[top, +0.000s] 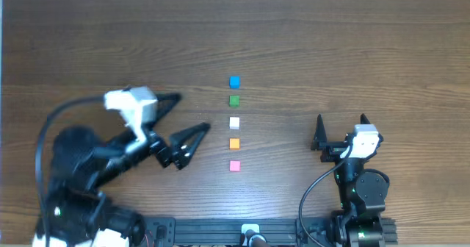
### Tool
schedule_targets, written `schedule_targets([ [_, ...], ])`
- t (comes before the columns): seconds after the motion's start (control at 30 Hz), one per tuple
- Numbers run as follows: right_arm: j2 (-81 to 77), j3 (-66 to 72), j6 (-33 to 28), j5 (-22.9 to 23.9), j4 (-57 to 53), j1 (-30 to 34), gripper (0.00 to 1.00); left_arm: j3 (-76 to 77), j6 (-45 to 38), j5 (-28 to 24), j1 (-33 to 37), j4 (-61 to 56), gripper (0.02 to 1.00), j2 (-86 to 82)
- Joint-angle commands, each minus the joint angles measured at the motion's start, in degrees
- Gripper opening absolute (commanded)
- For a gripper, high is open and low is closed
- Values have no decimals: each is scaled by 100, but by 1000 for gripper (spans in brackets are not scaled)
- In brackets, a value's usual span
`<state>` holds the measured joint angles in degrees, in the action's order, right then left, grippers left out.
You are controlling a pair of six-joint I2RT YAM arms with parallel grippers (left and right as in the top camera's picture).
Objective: Stack Cubes
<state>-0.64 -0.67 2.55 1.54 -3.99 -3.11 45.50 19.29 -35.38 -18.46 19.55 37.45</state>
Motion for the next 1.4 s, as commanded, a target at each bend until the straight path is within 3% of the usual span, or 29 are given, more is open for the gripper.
schedule_targets([
  [0.03,37,37,-48,-44,-13,-35,991,909,741,1005,-920,868,993,1255],
  [0.13,37,37,-48,-44,-13,-35,993,1045,1156,1657,-1593,962,996,1888],
  [0.33,35,37,-48,-44,-13,-35,993,1045,2900,2876,-2761,1408,993,3215],
  [0.7,37,37,-48,-44,-13,-35,991,1045,4747,3659,-3851,2356,996,4756],
  [1.13,37,37,-48,-44,-11,-35,993,1045,5040,4068,-4033,2441,952,5724],
  [1.4,37,37,-48,-44,-13,-35,991,1045,4395,4262,-4052,2090,923,6052],
])
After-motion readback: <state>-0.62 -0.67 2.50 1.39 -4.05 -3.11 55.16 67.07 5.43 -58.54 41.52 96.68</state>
